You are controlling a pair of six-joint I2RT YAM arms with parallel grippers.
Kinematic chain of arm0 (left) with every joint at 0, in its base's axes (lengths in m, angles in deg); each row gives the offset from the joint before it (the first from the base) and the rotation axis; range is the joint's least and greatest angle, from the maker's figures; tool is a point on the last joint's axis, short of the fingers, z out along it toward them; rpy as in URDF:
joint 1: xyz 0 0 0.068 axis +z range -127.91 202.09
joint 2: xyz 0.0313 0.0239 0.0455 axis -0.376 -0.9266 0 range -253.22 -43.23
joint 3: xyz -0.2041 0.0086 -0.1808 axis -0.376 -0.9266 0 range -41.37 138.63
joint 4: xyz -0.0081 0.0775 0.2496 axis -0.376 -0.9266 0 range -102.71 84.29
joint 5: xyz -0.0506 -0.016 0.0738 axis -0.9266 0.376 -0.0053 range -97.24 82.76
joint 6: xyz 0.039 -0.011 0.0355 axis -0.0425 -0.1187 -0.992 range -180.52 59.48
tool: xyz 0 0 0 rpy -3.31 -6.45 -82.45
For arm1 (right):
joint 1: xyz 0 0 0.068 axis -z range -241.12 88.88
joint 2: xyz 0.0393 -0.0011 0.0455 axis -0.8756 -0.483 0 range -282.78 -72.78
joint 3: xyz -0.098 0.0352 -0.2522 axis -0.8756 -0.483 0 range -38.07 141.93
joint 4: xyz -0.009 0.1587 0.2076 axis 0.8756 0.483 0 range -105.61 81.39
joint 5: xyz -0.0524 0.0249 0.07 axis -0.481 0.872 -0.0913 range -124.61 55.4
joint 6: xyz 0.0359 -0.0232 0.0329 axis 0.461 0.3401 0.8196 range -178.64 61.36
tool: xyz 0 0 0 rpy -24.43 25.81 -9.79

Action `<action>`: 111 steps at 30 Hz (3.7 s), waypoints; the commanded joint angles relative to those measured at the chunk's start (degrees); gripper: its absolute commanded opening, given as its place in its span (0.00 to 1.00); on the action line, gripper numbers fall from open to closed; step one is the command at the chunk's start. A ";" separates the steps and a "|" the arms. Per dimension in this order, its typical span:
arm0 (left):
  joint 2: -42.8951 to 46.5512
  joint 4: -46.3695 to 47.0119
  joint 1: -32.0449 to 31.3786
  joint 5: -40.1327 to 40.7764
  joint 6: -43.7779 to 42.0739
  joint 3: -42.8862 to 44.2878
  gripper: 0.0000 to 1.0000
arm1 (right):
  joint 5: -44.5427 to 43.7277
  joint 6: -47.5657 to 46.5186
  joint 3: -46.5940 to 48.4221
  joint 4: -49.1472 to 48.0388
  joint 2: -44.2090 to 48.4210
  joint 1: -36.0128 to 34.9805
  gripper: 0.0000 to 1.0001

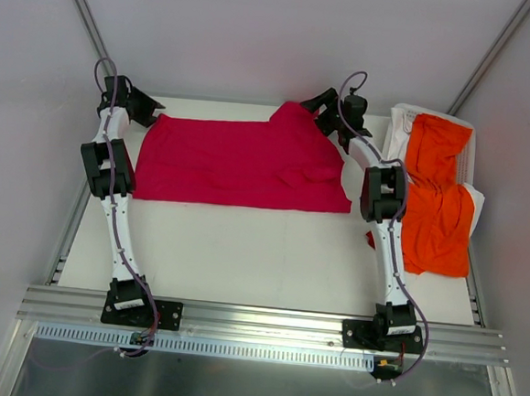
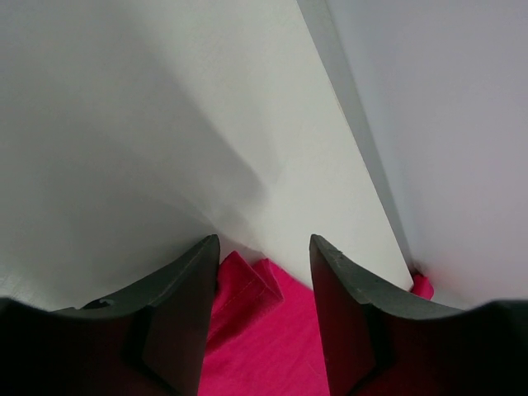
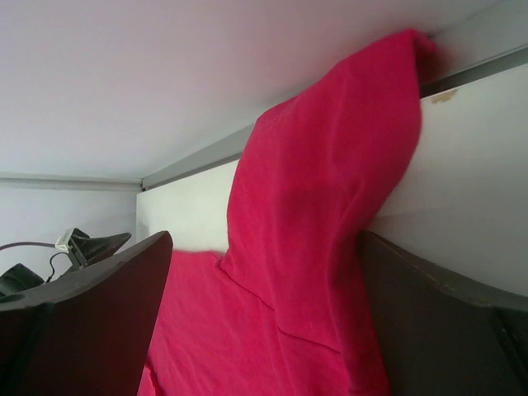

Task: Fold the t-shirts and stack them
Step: Grap the side of the flattened tshirt furthest away from the robot with both arms, then fold the other side of the tshirt into a rectangle

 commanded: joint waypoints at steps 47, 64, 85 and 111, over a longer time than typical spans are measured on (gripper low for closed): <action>11.02 -3.04 -0.43 5.51 -6.62 -9.08 0.00 | 1.58 -10.01 -10.46 1.11 14.28 3.80 0.01; 25.34 -2.78 -0.52 8.40 -9.87 -20.32 0.00 | 4.92 -12.91 -17.13 1.99 23.07 3.54 0.00; 45.03 2.58 0.80 14.38 -10.84 -46.95 0.00 | 6.67 -19.68 -46.39 0.85 47.33 3.63 0.00; 57.60 12.34 5.55 19.65 -7.85 -68.22 0.00 | 6.94 -24.52 -65.12 2.52 57.18 3.54 0.00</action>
